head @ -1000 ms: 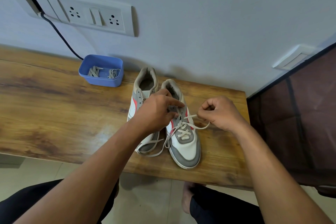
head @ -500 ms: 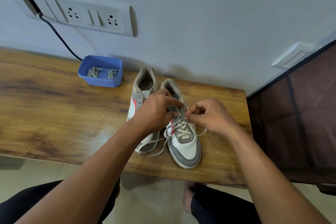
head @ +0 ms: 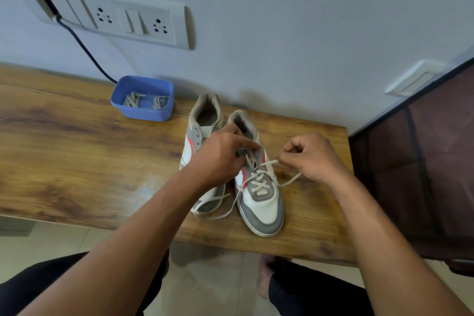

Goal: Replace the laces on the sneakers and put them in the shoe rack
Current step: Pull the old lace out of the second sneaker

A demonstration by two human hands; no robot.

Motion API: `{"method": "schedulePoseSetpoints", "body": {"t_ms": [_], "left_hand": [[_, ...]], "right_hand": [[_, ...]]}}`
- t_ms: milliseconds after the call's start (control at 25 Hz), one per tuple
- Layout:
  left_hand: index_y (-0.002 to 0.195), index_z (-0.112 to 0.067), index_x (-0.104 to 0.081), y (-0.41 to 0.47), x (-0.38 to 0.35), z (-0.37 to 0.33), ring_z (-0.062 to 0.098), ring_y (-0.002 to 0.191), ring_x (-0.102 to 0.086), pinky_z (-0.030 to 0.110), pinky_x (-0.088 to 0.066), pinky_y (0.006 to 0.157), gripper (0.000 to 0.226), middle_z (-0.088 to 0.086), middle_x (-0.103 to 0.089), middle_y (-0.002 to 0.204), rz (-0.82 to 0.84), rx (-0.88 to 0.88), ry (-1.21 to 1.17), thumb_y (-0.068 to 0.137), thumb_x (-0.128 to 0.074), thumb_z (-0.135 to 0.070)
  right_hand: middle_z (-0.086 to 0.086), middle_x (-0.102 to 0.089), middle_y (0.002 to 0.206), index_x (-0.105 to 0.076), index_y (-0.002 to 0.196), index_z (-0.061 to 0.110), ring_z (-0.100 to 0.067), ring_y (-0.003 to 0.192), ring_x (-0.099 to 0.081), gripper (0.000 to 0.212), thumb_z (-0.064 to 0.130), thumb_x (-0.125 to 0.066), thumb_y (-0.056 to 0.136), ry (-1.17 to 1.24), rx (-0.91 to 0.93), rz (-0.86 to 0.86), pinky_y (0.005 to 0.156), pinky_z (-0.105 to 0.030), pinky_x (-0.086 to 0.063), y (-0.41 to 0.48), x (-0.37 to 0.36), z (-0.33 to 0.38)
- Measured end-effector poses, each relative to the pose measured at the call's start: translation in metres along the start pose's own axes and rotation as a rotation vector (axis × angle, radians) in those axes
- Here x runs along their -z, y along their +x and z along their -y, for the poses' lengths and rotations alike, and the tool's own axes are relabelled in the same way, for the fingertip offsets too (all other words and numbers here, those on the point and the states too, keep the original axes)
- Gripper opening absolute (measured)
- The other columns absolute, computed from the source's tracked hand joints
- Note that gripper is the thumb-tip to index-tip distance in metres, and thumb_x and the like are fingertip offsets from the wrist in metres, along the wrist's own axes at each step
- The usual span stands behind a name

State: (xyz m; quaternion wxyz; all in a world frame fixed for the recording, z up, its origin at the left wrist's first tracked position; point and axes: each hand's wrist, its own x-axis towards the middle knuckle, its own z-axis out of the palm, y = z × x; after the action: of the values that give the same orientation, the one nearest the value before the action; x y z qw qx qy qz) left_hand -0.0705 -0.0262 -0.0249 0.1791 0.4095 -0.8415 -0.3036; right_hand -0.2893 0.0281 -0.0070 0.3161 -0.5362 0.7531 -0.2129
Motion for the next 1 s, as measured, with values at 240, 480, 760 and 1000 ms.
{"method": "schedulePoseSetpoints", "body": {"t_ms": [240,480,760,1000], "left_hand": [[0.121,-0.031,-0.074,0.001,-0.001,0.001,0.01,0.078,-0.053,0.023,-0.047,0.073,0.044,-0.001,-0.056,0.103,0.003,0.005,-0.009,0.085,-0.072,-0.005],[0.123,-0.03,-0.074,0.001,0.0,0.002,0.012,0.085,-0.056,0.03,-0.054,0.081,0.044,-0.002,-0.055,0.106,0.015,0.021,-0.014,0.087,-0.074,-0.005],[0.123,-0.03,-0.074,0.001,-0.001,0.002,0.012,0.085,-0.057,0.035,-0.055,0.083,0.044,-0.002,-0.055,0.105,0.01,0.023,-0.022,0.087,-0.074,-0.006],[0.125,-0.03,-0.073,0.0,-0.002,0.002,0.013,0.086,-0.057,0.031,-0.054,0.082,0.044,-0.002,-0.055,0.108,0.009,0.001,-0.01,0.087,-0.074,-0.007]], "right_hand": [[0.006,-0.077,0.077,-0.081,0.082,0.024,-0.004,0.068,-0.068,0.008,0.017,-0.086,0.082,0.068,0.026,0.146,0.062,-0.024,-0.055,-0.008,-0.013,0.007],[0.007,-0.076,0.077,-0.079,0.08,0.024,-0.003,0.069,-0.066,0.007,0.024,-0.085,0.082,0.011,0.006,0.046,0.065,-0.024,-0.053,-0.003,0.001,-0.005],[0.009,-0.074,0.075,-0.076,0.076,0.025,-0.005,0.068,-0.067,0.013,0.019,-0.085,0.083,-0.06,0.029,0.044,0.065,-0.026,-0.055,-0.003,0.005,-0.005],[0.006,-0.073,0.077,-0.074,0.075,0.023,-0.011,0.07,-0.066,0.012,0.025,-0.082,0.083,-0.082,-0.037,0.028,0.067,-0.032,-0.055,-0.003,0.012,-0.012]]}}
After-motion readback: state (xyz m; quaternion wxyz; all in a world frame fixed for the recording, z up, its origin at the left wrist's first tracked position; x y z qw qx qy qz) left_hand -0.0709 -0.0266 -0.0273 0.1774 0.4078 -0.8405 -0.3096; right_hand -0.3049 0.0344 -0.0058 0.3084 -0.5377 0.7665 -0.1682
